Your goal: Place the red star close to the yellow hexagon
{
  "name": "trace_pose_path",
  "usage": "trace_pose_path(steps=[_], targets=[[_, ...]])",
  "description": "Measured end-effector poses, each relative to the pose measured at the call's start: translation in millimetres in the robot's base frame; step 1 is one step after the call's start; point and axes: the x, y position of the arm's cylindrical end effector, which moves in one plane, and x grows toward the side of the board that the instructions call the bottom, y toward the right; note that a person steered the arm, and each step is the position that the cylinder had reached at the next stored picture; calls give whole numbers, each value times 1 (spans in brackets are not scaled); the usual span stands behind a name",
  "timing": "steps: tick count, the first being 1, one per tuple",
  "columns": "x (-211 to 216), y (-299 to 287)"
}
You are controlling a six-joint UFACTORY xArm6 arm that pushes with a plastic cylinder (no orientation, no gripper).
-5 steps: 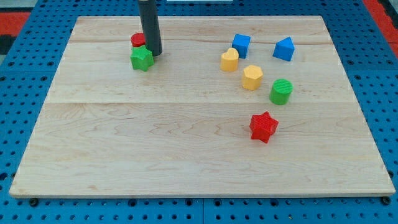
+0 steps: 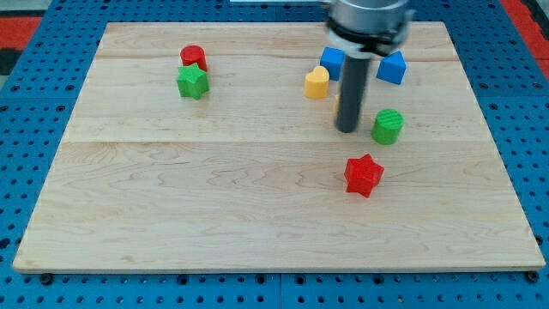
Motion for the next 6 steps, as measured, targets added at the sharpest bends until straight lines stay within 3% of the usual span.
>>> trace_pose_path(steps=[2, 4, 6], targets=[[70, 73], [91, -25], [62, -113]])
